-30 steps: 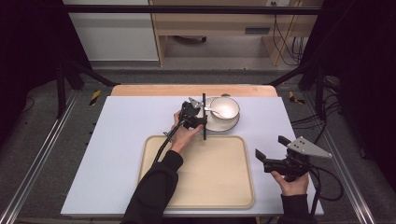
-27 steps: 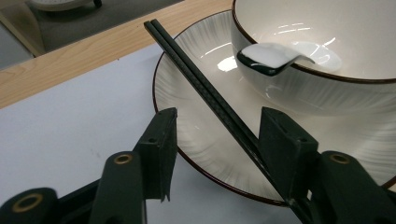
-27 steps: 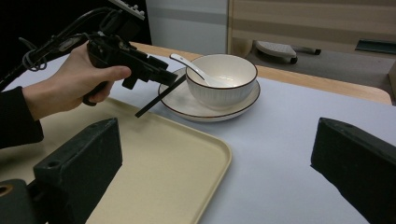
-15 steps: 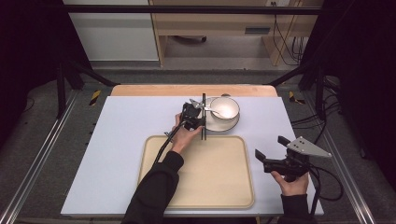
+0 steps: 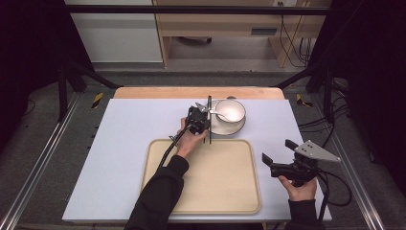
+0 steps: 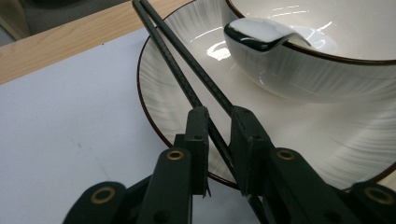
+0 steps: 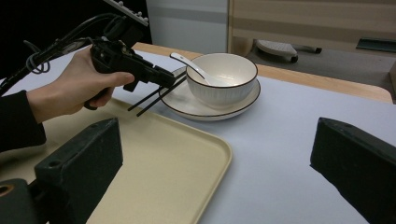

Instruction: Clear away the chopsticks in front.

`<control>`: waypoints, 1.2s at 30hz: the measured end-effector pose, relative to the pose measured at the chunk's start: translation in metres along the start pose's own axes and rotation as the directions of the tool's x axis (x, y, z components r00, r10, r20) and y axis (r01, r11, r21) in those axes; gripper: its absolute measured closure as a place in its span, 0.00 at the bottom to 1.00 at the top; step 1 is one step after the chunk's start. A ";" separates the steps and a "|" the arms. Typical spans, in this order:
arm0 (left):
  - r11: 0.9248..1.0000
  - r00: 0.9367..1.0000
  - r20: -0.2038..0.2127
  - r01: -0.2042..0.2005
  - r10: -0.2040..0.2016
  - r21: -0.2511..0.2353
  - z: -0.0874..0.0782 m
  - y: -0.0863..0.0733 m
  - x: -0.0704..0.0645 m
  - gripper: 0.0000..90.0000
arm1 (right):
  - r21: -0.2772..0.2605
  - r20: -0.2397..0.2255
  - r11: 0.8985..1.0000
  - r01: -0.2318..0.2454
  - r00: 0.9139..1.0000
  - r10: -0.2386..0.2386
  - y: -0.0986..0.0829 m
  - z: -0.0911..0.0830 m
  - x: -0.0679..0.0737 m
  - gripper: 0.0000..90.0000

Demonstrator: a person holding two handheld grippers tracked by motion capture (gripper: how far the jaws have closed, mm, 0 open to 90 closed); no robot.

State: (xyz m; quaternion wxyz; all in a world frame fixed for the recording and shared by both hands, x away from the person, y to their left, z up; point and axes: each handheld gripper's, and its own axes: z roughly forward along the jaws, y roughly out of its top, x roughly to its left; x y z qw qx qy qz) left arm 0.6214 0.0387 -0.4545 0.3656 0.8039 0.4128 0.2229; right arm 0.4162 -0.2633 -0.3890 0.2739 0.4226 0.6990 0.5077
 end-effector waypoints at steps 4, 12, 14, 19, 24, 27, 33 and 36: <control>1.000 1.000 0.004 0.004 -0.004 -0.003 0.000 0.001 0.001 0.88 | -0.002 -0.002 1.000 -0.001 1.000 0.001 0.000 0.000 0.000 0.03; 1.000 1.000 -0.010 0.009 -0.009 0.009 0.002 0.005 0.003 0.84 | 0.000 -0.001 1.000 -0.001 1.000 0.001 0.000 0.000 -0.001 0.03; 1.000 1.000 -0.012 0.018 -0.018 0.019 0.005 0.005 0.004 0.83 | 0.000 -0.003 1.000 -0.003 1.000 0.003 0.000 0.000 -0.001 0.03; 0.999 1.000 -0.009 0.015 -0.015 0.033 0.007 0.003 0.003 0.86 | 0.000 -0.002 1.000 -0.001 1.000 0.001 0.000 0.000 -0.001 0.03; 0.999 1.000 -0.020 0.016 -0.015 0.036 0.008 0.003 0.002 0.88 | 0.000 -0.005 1.000 -0.005 1.000 0.005 0.000 0.000 0.000 0.03; 0.999 0.999 -0.026 0.023 -0.022 0.033 0.008 0.003 0.002 0.91 | 0.005 -0.003 1.000 -0.004 1.000 0.004 0.000 0.001 0.000 0.03; 0.999 0.998 -0.046 0.040 -0.038 0.029 0.009 0.003 0.002 0.94 | 0.004 -0.003 1.000 -0.004 1.000 0.004 0.000 0.000 -0.001 0.03; 0.999 0.998 -0.052 0.041 -0.040 0.029 0.009 0.003 0.002 0.94 | 0.006 -0.003 1.000 -0.005 1.000 0.005 0.000 0.000 -0.001 0.03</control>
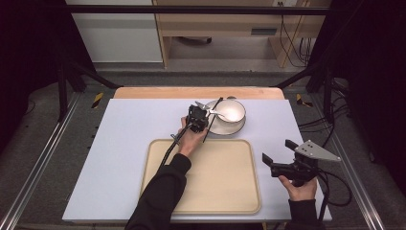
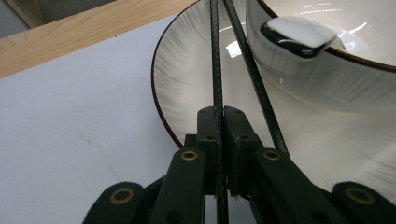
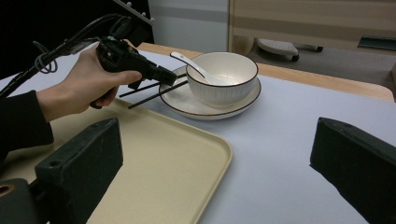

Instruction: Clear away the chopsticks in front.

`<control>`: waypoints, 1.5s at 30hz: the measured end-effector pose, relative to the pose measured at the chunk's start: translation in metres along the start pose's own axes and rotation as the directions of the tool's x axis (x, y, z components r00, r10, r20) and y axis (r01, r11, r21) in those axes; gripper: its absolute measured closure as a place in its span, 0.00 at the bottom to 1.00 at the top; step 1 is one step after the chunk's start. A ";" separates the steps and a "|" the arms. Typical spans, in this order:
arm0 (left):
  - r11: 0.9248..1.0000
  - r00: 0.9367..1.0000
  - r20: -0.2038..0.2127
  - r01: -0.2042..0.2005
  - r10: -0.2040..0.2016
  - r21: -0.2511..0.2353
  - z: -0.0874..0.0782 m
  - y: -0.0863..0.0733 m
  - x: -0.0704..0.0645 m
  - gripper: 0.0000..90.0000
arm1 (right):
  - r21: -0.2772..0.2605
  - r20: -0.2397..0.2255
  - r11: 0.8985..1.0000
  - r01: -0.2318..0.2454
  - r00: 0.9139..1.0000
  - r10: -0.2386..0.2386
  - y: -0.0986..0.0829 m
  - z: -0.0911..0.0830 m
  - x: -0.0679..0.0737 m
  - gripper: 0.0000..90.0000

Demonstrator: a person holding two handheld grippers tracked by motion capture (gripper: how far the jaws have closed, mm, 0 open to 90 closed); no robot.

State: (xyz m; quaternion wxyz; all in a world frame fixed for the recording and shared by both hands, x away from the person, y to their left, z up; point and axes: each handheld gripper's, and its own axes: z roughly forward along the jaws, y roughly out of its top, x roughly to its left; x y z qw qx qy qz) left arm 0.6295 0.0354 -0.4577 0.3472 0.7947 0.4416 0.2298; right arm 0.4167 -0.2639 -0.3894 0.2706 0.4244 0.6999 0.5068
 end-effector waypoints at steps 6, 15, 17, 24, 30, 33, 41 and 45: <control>1.000 1.000 0.002 0.002 -0.002 -0.004 -0.001 0.000 -0.001 0.95 | 0.000 -0.002 1.000 0.000 1.000 0.000 0.000 0.000 0.000 0.03; 1.000 1.000 0.004 0.002 -0.002 -0.026 -0.016 0.005 0.005 0.95 | 0.001 -0.001 1.000 -0.001 1.000 0.001 -0.001 0.000 -0.001 0.03; 1.000 1.000 -0.002 -0.005 0.005 -0.028 -0.021 0.006 0.008 0.95 | -0.003 -0.002 1.000 -0.004 1.000 0.004 -0.001 0.000 0.000 0.03; 0.999 1.000 -0.017 0.006 -0.007 -0.038 -0.043 -0.004 0.024 0.95 | -0.008 0.008 1.000 -0.004 1.000 0.005 -0.001 -0.001 -0.002 0.03; 0.998 0.999 -0.029 0.031 -0.032 -0.047 -0.062 -0.015 0.034 0.95 | -0.004 0.012 1.000 -0.004 1.000 0.004 -0.002 -0.001 -0.002 0.02; 0.997 0.999 -0.030 0.042 -0.044 -0.061 -0.075 -0.023 0.035 0.95 | -0.006 0.014 1.000 -0.005 1.000 0.005 -0.002 -0.002 -0.001 0.02; 0.992 0.996 -0.051 0.064 -0.070 -0.113 -0.115 -0.041 0.030 0.95 | -0.004 0.017 1.000 -0.005 1.000 0.005 -0.002 -0.003 0.000 0.02; 0.985 0.994 -0.055 0.090 -0.099 -0.146 -0.137 -0.049 0.028 0.95 | -0.010 0.014 1.000 -0.005 1.000 0.005 -0.002 -0.004 0.000 0.03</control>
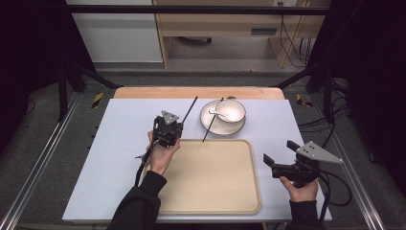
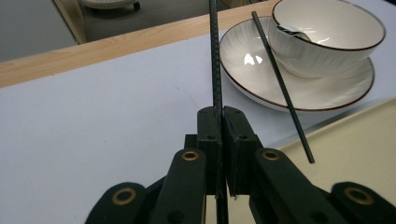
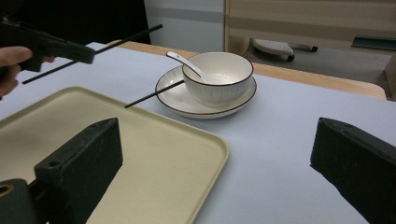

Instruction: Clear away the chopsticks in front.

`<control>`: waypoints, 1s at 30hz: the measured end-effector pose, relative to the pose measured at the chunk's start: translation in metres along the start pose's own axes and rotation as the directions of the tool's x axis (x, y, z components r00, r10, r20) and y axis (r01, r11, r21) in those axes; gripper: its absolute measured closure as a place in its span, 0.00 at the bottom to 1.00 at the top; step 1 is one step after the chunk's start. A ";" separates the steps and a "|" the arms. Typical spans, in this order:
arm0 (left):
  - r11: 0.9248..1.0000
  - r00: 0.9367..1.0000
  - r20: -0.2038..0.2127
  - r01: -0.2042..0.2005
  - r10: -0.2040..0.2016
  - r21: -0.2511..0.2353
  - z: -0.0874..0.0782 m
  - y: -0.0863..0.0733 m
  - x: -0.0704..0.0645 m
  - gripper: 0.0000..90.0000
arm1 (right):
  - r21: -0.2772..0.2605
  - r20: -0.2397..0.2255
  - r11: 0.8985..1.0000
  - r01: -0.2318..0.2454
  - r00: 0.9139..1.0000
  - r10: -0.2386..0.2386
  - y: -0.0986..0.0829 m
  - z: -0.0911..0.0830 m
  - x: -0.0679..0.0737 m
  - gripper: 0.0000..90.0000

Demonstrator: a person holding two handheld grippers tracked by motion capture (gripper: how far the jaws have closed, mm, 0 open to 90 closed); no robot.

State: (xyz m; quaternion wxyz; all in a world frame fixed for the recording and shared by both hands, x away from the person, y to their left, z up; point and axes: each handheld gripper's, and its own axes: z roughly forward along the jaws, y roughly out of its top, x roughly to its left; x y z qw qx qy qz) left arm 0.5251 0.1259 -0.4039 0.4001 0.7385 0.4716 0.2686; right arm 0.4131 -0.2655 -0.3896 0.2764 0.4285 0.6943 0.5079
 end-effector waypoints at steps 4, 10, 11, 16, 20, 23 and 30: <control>0.999 1.000 0.001 0.022 -0.022 -0.033 -0.028 -0.014 -0.004 0.95 | 0.005 0.001 1.000 0.010 1.000 -0.010 0.000 0.001 0.002 0.02; 0.997 0.999 -0.003 0.041 -0.041 -0.060 -0.047 -0.032 -0.010 0.95 | 0.010 -0.001 1.000 0.014 1.000 -0.014 0.000 0.002 0.003 0.03; 0.997 0.999 -0.007 0.051 -0.051 -0.066 -0.053 -0.039 -0.011 0.95 | 0.011 -0.002 1.000 0.008 1.000 -0.008 -0.001 0.002 0.003 0.03; 0.993 0.996 -0.024 0.084 -0.086 -0.085 -0.067 -0.052 -0.011 0.95 | 0.010 -0.003 1.000 0.003 1.000 -0.003 -0.001 0.002 0.003 0.03; 0.988 0.992 -0.055 0.109 -0.115 -0.105 -0.084 -0.070 -0.011 0.95 | 0.010 -0.005 1.000 0.001 1.000 -0.001 -0.001 0.002 0.004 0.03; 0.986 0.989 -0.065 0.126 -0.134 -0.109 -0.091 -0.082 -0.012 0.95 | 0.013 -0.010 1.000 0.007 1.000 -0.007 -0.002 0.003 0.005 0.03; 0.981 0.982 -0.084 0.163 -0.172 -0.101 -0.098 -0.103 -0.011 0.95 | 0.018 -0.010 1.000 0.006 1.000 -0.006 -0.003 0.004 0.005 0.03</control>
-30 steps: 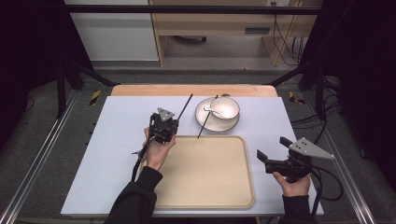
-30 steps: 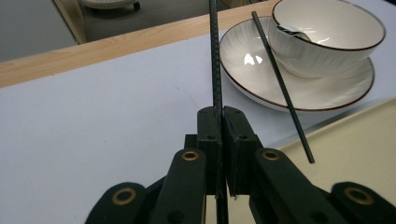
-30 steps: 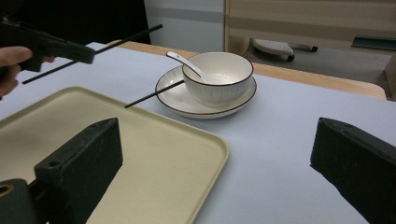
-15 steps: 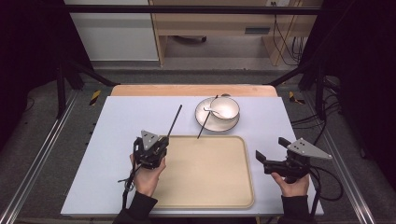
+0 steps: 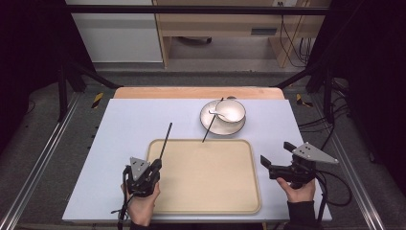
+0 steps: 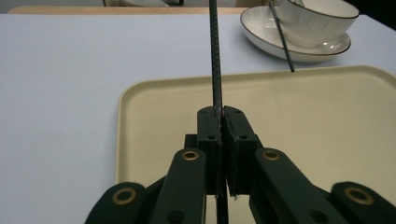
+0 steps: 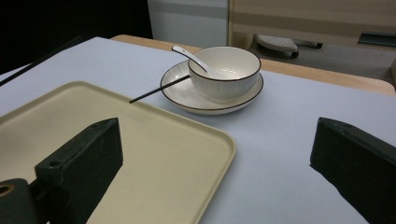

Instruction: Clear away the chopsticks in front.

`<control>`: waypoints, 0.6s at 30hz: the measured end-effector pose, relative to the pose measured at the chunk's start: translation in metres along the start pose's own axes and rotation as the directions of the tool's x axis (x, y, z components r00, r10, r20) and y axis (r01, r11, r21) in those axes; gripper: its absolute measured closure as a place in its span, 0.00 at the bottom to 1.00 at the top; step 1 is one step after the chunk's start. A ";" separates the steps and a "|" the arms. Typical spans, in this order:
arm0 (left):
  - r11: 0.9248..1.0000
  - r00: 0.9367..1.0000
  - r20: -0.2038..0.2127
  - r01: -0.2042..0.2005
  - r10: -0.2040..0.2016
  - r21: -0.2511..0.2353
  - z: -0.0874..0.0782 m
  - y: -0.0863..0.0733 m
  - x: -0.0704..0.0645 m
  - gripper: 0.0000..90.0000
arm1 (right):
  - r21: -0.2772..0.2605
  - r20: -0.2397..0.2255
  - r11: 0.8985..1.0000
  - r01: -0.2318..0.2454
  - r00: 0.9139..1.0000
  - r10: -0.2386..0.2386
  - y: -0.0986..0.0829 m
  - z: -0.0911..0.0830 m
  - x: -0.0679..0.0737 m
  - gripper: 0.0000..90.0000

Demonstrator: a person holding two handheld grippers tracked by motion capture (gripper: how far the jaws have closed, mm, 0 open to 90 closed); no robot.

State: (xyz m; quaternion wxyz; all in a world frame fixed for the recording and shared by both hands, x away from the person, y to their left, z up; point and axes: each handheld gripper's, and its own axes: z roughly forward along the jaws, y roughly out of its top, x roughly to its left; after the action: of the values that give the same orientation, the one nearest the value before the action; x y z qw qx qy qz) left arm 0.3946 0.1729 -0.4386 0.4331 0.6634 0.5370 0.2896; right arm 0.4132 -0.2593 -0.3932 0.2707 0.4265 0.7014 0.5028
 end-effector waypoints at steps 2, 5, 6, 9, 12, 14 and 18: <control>1.000 1.000 -0.015 0.009 -0.009 0.006 -0.004 -0.007 0.001 0.95 | 0.001 -0.001 1.000 -0.001 1.000 0.001 0.000 0.000 0.000 0.03; 1.000 0.999 -0.035 0.012 -0.012 0.016 -0.006 -0.016 0.001 0.95 | 0.003 -0.002 1.000 -0.001 1.000 0.001 0.000 0.000 0.000 0.03; 1.000 0.999 -0.037 0.023 -0.022 0.019 -0.006 -0.019 0.002 0.95 | 0.004 -0.002 1.000 0.000 1.000 0.000 0.000 0.001 0.000 0.03; 0.999 0.998 -0.043 0.040 -0.038 0.034 -0.005 -0.027 0.006 0.95 | 0.007 -0.002 1.000 0.000 1.000 0.000 0.000 0.001 0.001 0.03; 0.998 0.998 -0.059 0.042 -0.039 0.044 -0.004 -0.030 0.007 0.95 | 0.011 -0.003 1.000 0.001 1.000 -0.001 -0.001 0.002 0.001 0.03; 0.998 0.997 -0.075 0.038 -0.033 0.059 -0.002 -0.035 0.009 0.95 | 0.013 -0.003 1.000 0.000 1.000 0.000 -0.001 0.002 0.001 0.03; 0.995 0.995 -0.091 0.040 -0.032 0.089 0.001 -0.040 0.011 0.95 | 0.013 0.000 1.000 0.003 1.000 -0.003 -0.001 0.002 0.001 0.03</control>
State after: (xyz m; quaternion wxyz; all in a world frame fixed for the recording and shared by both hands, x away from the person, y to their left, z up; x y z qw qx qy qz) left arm 0.3800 0.1850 -0.4758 0.3834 0.6590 0.5802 0.2865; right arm 0.4144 -0.2575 -0.3945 0.2685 0.4271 0.7055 0.4978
